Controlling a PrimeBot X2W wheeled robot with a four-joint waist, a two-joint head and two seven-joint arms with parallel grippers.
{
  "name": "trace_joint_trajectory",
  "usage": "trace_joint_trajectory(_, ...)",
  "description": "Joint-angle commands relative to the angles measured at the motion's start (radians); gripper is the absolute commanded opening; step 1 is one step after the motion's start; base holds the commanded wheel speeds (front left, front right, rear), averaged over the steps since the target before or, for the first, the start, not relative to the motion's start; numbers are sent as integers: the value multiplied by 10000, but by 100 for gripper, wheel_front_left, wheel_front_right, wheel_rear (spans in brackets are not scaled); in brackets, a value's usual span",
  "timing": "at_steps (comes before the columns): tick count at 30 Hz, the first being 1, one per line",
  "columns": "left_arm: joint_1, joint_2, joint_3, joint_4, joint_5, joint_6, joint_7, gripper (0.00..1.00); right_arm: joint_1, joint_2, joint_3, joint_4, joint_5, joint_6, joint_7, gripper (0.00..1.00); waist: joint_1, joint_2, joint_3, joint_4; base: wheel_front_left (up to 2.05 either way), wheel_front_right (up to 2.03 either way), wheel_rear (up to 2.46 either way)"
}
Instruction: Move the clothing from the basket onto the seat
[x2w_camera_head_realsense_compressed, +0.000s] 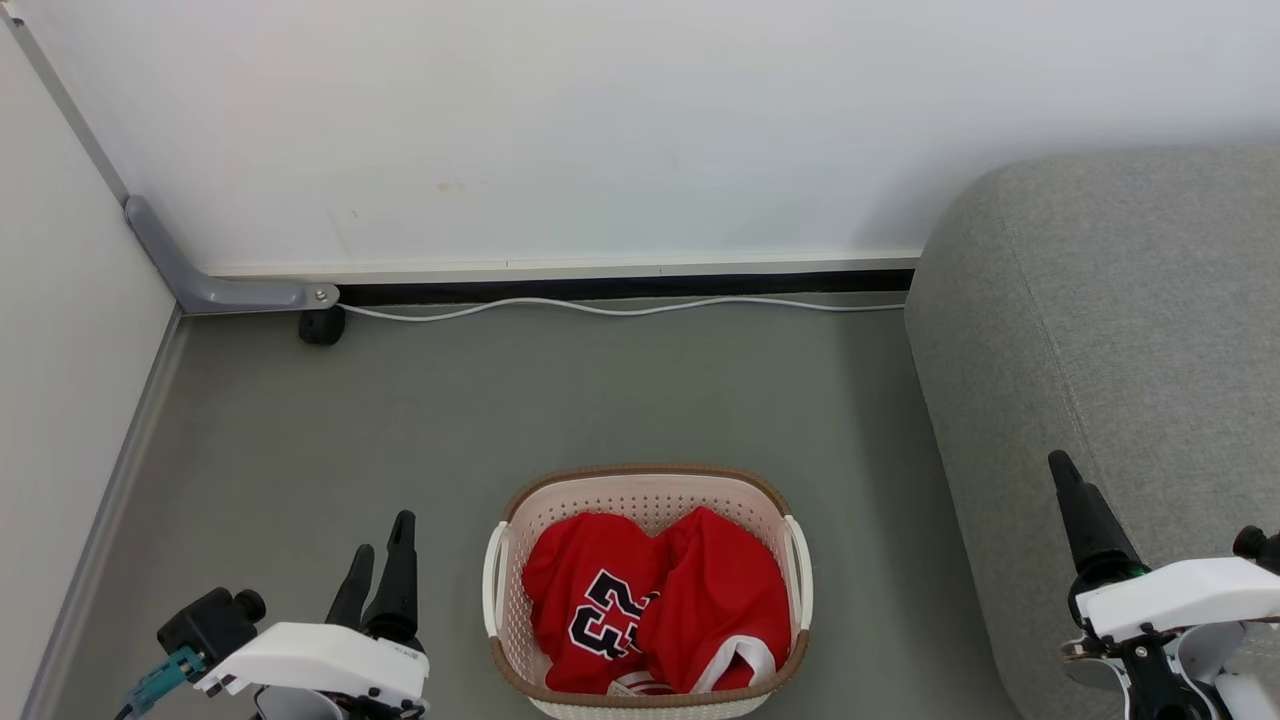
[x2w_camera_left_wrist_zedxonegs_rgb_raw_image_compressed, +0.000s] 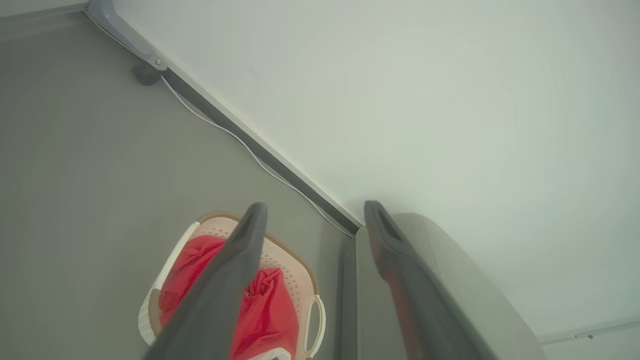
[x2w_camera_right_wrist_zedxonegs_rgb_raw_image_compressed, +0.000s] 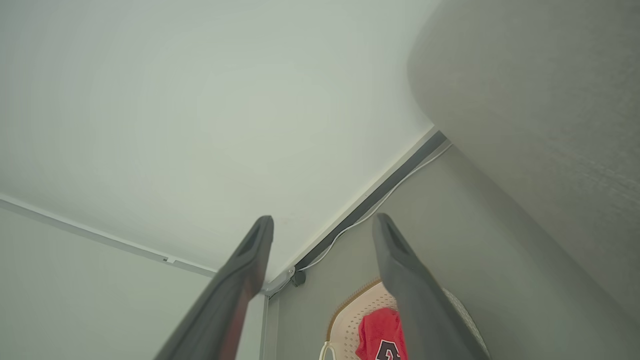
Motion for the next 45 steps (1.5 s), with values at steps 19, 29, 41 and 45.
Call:
trace_joint_trajectory(19, -820, 327, -512, -486, 2827, 798, -665, 100, -711, -593, 275, -574, -2352, 55, -681, 100, -1, 0, 80, -52, 0, 0, 0)
trace_joint_trajectory(29, -967, 373, -749, -596, 4046, 1150, -960, 100, -903, -832, 499, -501, -3247, 59, -976, 100, -1, 0, 155, -76, 0, 0, 0)
trace_joint_trajectory(41, -1055, 428, -988, -524, 5405, 1445, -1283, 100, -1219, -1220, 1206, 112, -4047, 63, -1299, 100, -1, 0, 147, -70, 0, 0, 0)
trace_joint_trajectory(45, -1110, 445, -1037, -466, 5864, 1525, -1399, 100, -1364, -1357, 1498, 373, -4314, 65, -1415, 100, -1, 0, 144, -66, 0, 0, 0)
